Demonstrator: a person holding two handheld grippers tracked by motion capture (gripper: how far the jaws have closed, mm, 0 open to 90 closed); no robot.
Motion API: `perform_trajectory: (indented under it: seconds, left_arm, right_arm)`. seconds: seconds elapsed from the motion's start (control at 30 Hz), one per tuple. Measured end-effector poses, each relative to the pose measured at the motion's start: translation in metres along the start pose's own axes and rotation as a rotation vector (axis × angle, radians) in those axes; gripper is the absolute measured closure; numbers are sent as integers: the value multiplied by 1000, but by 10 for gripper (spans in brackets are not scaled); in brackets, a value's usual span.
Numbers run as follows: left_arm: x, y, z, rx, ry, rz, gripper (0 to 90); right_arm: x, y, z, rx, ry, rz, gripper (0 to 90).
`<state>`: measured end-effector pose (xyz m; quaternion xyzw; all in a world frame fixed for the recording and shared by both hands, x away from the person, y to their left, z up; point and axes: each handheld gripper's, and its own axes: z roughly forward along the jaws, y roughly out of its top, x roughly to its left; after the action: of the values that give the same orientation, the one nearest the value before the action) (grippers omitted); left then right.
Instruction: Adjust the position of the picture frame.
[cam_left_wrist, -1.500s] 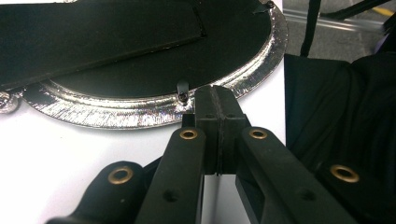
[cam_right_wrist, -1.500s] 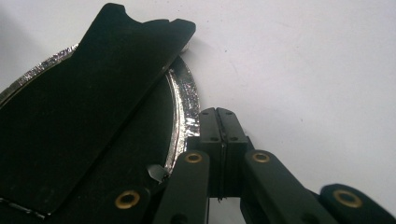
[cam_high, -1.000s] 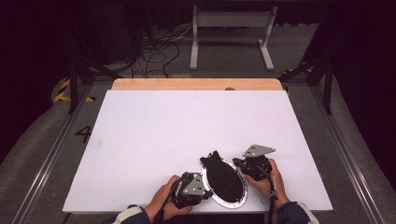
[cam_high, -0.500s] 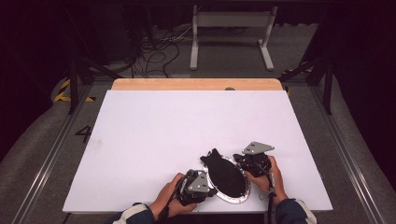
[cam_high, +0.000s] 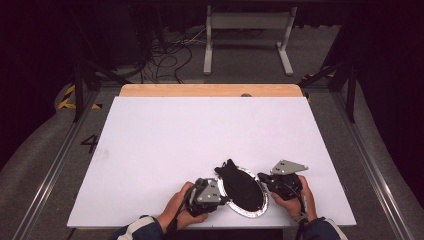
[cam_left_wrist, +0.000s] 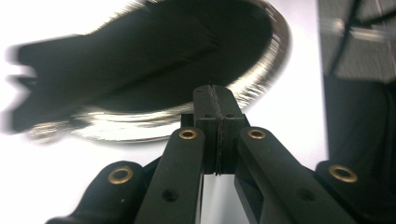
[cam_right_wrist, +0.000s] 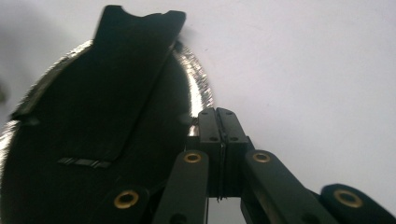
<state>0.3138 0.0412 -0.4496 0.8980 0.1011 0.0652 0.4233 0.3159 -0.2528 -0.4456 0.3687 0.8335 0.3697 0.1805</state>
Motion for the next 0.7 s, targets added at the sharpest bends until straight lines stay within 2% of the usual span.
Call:
perform_trajectory:
  seconds: [0.03,0.07,0.1,0.13,0.17,0.23,0.27,0.33,0.37,0.4,0.53,0.63,0.7]
  left_arm:
    - [0,0,0,0,0,0,900]
    - [12,1,-9,-27,22,-27,900]
    - [12,1,-9,-27,22,-27,900]
    - [25,0,-15,-53,39,-65,900]
    - [25,0,-15,-53,39,-65,900]
    - [38,-1,-18,-65,61,-90,900]
    - [43,-1,-19,-74,67,-104,900]
    - [54,-1,-18,-72,93,-113,900]
    - [54,-1,-18,-72,93,-113,900]
    - [60,0,-17,-75,113,-109,900]
    - [68,2,-12,-76,113,-132,900]
    - [72,4,-4,-62,94,-128,900]
    - [71,6,-2,-56,104,-126,900]
  right_arm:
    - [0,0,0,0,0,0,900]
    - [4,-4,-8,-4,8,-1,900]
    - [4,-4,-8,-4,8,-1,900]
    - [8,-11,-17,-3,16,-2,900]
    - [8,-11,-17,-3,16,-2,900]
    - [14,-22,-24,19,22,0,900]
    - [14,-22,-24,19,22,0,900]
    - [19,-32,-29,30,24,-5,900]
    - [19,-32,-29,30,24,-5,900]
    - [22,-35,-32,32,36,-11,900]
    - [26,-38,-36,32,47,-21,900]
    - [30,-40,-43,23,47,-40,900]
    - [31,-41,-45,24,46,-42,900]
